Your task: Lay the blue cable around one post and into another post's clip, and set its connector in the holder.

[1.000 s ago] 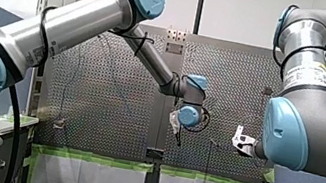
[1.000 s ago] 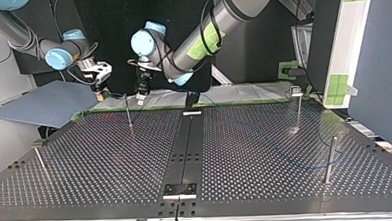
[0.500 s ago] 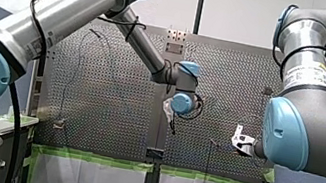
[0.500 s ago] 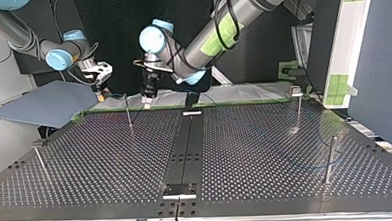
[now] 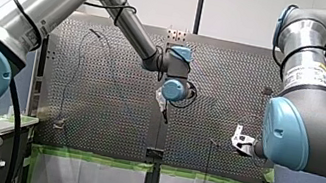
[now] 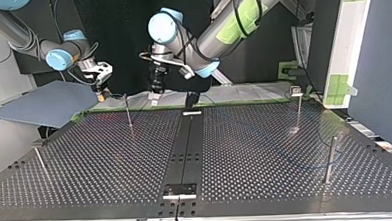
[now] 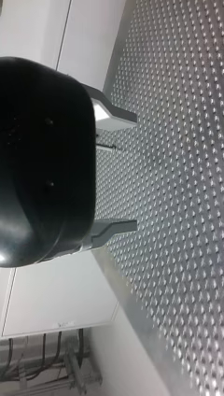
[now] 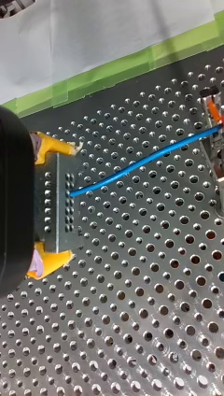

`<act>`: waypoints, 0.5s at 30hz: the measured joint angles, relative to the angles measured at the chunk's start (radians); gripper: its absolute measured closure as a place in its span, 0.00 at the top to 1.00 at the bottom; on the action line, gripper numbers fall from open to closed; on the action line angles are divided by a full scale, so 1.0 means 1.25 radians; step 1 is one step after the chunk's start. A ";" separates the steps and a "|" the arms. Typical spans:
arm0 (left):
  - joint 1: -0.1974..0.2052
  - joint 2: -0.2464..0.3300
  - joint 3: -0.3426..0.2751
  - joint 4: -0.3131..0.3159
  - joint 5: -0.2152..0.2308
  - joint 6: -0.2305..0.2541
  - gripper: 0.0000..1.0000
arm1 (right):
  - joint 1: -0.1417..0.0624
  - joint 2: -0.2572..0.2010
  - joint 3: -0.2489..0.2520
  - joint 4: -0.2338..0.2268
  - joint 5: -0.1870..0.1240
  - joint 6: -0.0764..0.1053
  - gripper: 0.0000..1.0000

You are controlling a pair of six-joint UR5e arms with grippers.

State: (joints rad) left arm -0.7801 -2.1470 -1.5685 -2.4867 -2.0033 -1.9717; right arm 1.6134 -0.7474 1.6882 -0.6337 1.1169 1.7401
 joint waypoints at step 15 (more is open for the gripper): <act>0.017 0.116 -0.116 0.022 0.001 0.003 0.93 | 0.003 0.000 0.000 0.001 0.000 -0.001 0.00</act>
State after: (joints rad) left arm -0.7587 -2.0018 -1.7138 -2.4597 -2.0021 -1.9673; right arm 1.6174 -0.7476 1.6882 -0.6323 1.1169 1.7383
